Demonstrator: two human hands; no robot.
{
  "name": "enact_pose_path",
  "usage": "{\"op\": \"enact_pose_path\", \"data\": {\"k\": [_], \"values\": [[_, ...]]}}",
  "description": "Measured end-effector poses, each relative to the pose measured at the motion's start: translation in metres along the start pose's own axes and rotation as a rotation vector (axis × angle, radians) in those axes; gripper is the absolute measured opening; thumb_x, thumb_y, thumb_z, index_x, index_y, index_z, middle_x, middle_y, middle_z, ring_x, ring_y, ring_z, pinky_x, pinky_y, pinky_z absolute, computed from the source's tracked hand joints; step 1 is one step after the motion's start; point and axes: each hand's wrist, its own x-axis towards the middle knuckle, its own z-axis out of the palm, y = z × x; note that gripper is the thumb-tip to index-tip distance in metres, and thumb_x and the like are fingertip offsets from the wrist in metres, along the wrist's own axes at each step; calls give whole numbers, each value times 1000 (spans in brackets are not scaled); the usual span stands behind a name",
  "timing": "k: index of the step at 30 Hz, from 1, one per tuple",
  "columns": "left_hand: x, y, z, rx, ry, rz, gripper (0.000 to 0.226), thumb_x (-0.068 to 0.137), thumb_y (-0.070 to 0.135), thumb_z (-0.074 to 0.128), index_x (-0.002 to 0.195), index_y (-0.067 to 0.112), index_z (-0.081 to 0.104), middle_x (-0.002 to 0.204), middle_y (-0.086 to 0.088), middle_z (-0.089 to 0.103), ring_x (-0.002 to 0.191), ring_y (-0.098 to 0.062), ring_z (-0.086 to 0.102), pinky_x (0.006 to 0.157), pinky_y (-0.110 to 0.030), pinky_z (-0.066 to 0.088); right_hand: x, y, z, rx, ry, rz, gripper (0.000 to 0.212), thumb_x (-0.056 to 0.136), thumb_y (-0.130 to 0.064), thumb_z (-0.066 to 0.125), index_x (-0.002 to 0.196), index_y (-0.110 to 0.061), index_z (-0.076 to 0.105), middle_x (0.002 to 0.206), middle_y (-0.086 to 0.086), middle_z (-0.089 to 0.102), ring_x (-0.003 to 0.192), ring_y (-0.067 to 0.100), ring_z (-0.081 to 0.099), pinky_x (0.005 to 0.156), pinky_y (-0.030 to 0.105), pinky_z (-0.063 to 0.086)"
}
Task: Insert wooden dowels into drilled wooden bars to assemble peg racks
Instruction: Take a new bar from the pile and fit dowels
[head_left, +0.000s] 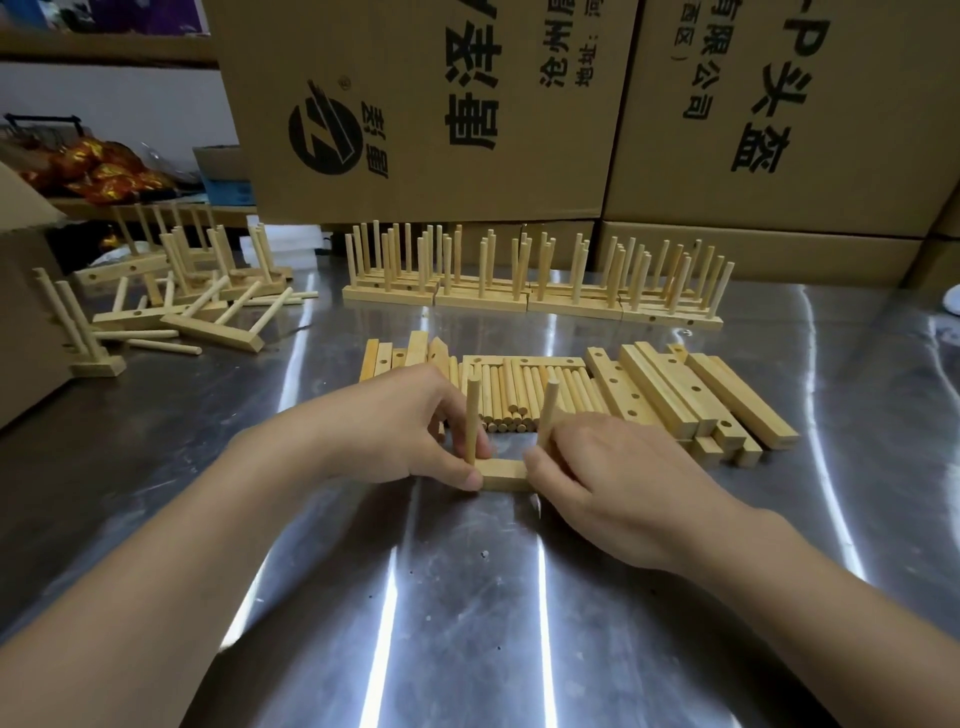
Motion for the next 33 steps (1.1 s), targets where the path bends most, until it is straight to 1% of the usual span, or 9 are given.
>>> {"op": "enact_pose_path", "data": {"k": [4, 8, 13, 17, 25, 27, 29, 31, 33], "values": [[-8, -9, -17, 106, 18, -109, 16, 79, 36, 93, 89, 43, 82, 92, 28, 74, 79, 11, 63, 59, -9, 43, -1, 10, -6, 75, 55, -16, 22, 89, -54, 37, 82, -34, 41, 77, -10, 53, 71, 11, 47, 63, 40, 46], [-17, -21, -32, 136, -16, -212, 21, 75, 39, 95, 88, 47, 80, 88, 30, 72, 81, 6, 63, 67, -21, 44, 9, 21, 2, 99, 290, 11, 11, 99, -39, 46, 101, -35, 56, 97, -17, 54, 93, 6, 48, 78, 31, 47], [-19, -24, -37, 148, -58, -259, 20, 75, 42, 94, 86, 50, 80, 89, 30, 72, 91, -3, 65, 74, -26, 46, 25, 30, 18, 14, 301, 22, 35, 103, -38, 63, 137, -32, 67, 128, -15, 60, 124, 10, 46, 105, 30, 41], [-20, -24, -38, 132, -69, -261, 19, 76, 43, 94, 87, 50, 80, 90, 30, 71, 93, -4, 65, 75, -27, 47, 29, 30, 21, 17, 256, 18, 38, 95, -46, 73, 133, -39, 71, 128, -18, 62, 127, 8, 48, 106, 34, 43], [-22, -20, -38, 145, -80, -245, 18, 76, 43, 93, 87, 48, 80, 88, 28, 72, 90, -2, 65, 74, -26, 47, 27, 22, 16, -17, 442, -35, 16, 96, -36, 74, 111, -31, 78, 107, -16, 69, 108, 9, 57, 91, 28, 38], [-22, -19, -38, 146, -66, -241, 19, 76, 42, 93, 88, 48, 80, 89, 30, 71, 89, -2, 64, 73, -25, 46, 25, 20, 9, 127, 581, -30, 12, 98, -33, 72, 109, -29, 77, 102, -19, 71, 102, 4, 63, 90, 26, 45], [-19, -16, -33, 142, -21, -219, 19, 78, 38, 93, 88, 47, 80, 89, 30, 71, 83, 4, 63, 67, -20, 44, 22, 18, 1, 529, 684, 34, 8, 100, -26, 71, 106, -27, 75, 99, -16, 75, 100, 6, 70, 86, 19, 52], [-15, -11, -27, 144, 27, -191, 19, 79, 36, 93, 91, 44, 80, 90, 34, 70, 80, 13, 62, 63, -14, 43, 20, 15, -9, 977, 690, 154, 8, 101, -22, 71, 107, -24, 77, 100, -6, 80, 100, 14, 76, 82, 23, 57], [-14, -6, -25, 102, 41, -159, 28, 78, 41, 94, 100, 42, 78, 94, 37, 69, 84, 16, 63, 65, -10, 44, 17, 16, -15, 1202, 689, 272, 10, 102, -20, 69, 105, -22, 79, 98, 1, 82, 99, 15, 78, 80, 29, 56]]}}
